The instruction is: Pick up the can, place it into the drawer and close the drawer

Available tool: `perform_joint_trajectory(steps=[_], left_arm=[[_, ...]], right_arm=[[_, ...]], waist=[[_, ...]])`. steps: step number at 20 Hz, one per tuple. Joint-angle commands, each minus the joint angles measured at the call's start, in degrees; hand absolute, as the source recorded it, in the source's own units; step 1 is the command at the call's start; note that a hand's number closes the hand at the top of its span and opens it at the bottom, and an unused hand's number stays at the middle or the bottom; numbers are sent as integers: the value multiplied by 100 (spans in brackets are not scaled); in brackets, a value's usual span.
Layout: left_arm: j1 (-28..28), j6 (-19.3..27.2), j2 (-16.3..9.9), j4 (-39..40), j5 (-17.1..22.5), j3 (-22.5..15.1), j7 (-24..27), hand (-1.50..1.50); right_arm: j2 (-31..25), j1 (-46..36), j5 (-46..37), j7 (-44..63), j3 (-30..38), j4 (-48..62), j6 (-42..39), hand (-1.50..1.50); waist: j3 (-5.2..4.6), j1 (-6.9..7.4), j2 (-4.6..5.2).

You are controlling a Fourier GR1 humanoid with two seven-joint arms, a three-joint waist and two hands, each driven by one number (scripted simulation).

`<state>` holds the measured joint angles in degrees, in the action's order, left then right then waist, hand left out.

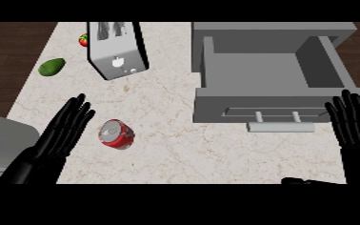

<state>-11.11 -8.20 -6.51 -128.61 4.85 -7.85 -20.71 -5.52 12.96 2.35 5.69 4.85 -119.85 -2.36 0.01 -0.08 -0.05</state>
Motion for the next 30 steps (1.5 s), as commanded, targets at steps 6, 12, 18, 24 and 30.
perform_joint_trajectory(steps=[6,12,18,24,30], left_arm=[[838,-129,-29,1219,191,708,287,-150],[170,-269,124,1104,-73,370,716,-150],[162,-44,469,2046,-709,74,1656,-150],[811,-113,306,2870,-510,620,1685,-150],[508,-248,192,3417,-609,846,2578,-150]], right_arm=[[118,398,-77,334,-150,-681,-160,-150],[275,416,-106,-531,194,129,-334,-150],[98,400,261,-495,580,162,-664,-150],[38,104,185,-130,638,113,-677,-150],[15,240,534,-143,893,-74,-940,-150]], waist=[[-4,-40,5],[-1,2,0],[-1,-6,1],[-2,-10,4],[-2,-10,3]])
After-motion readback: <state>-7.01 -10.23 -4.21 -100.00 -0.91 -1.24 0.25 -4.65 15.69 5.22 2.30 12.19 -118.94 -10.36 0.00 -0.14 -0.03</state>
